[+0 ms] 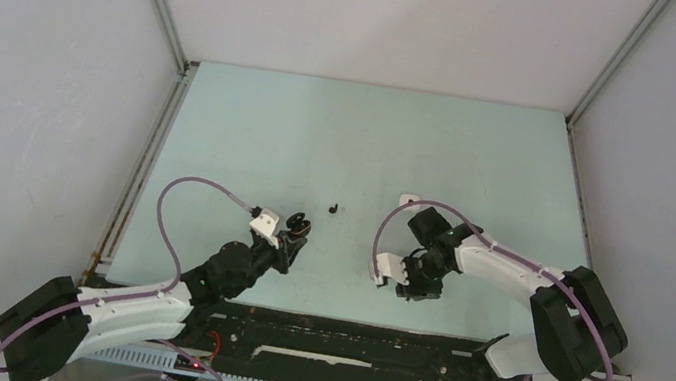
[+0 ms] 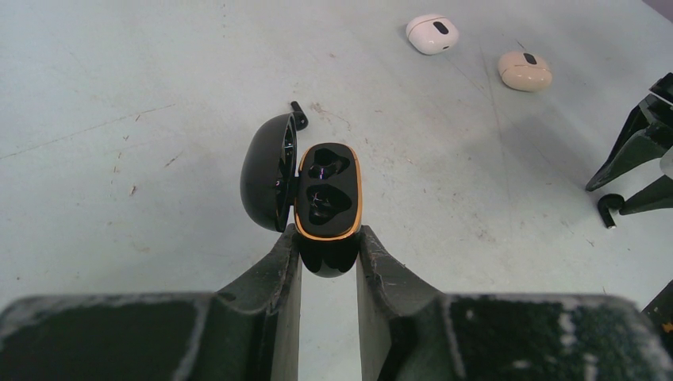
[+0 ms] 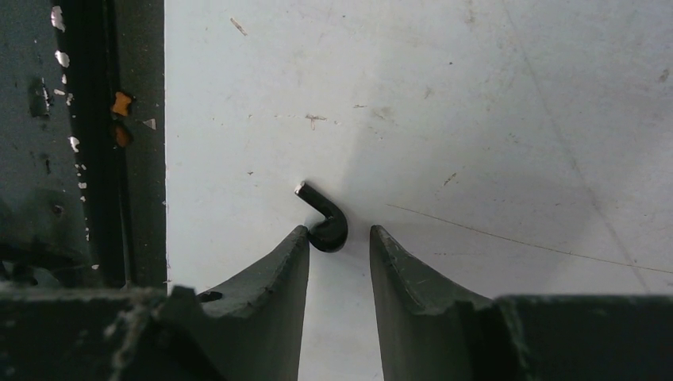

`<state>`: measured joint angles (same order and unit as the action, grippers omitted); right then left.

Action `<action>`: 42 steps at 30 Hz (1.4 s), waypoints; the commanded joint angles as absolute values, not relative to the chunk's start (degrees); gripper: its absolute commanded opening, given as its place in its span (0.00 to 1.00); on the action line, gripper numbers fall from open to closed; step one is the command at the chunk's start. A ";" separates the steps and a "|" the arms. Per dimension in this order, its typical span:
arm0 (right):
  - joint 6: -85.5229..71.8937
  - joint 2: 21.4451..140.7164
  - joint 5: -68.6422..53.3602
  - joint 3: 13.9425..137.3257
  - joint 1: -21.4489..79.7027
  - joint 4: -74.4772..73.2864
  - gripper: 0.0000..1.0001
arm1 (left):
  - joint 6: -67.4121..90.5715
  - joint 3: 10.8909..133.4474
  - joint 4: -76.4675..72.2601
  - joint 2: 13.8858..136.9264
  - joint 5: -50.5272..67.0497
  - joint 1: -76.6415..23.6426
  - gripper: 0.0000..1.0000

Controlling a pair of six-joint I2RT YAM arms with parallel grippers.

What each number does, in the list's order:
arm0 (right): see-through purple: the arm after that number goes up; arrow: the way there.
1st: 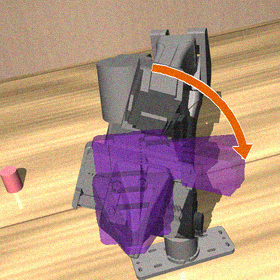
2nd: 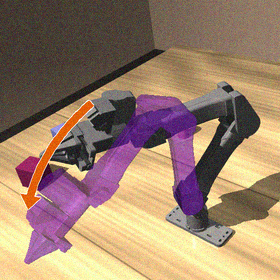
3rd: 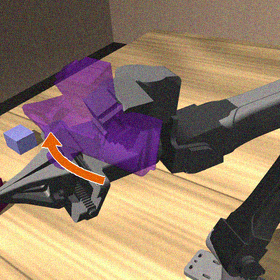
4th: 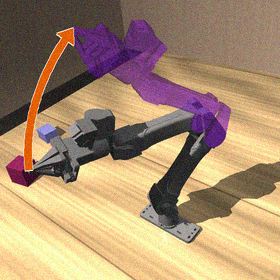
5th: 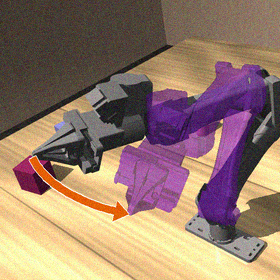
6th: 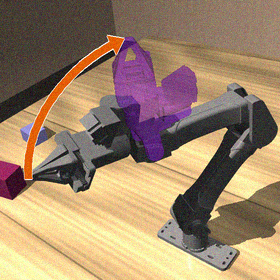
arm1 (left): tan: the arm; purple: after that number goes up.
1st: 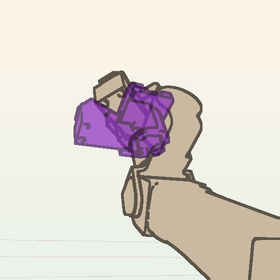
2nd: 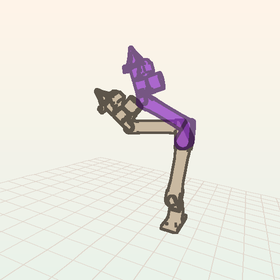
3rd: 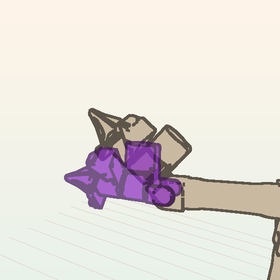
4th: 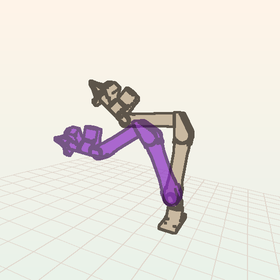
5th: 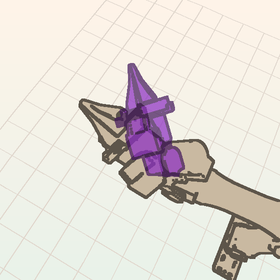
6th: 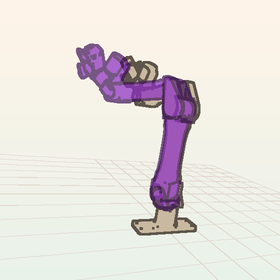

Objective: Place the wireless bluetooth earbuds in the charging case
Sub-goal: Pick up the right earbud from the corner of the board.

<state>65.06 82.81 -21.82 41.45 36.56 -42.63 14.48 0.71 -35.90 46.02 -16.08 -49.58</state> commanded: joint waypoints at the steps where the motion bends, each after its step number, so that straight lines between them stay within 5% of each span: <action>1: 62.56 84.53 -19.15 38.76 37.62 -43.69 0.37 | 13.44 1.95 -38.32 44.71 -15.67 -49.31 0.04; 11: 50.29 81.22 -15.17 38.76 40.37 -42.11 0.45 | 13.45 1.85 -38.36 44.21 -15.42 -49.31 0.04; 22: 41.99 84.17 -9.13 40.29 40.45 -38.38 0.41 | 13.80 2.11 -38.32 44.52 -14.68 -49.31 0.04; 42: 48.65 80.98 -18.44 40.43 37.16 -39.09 0.39 | 13.71 2.07 -38.32 44.41 -14.43 -49.32 0.04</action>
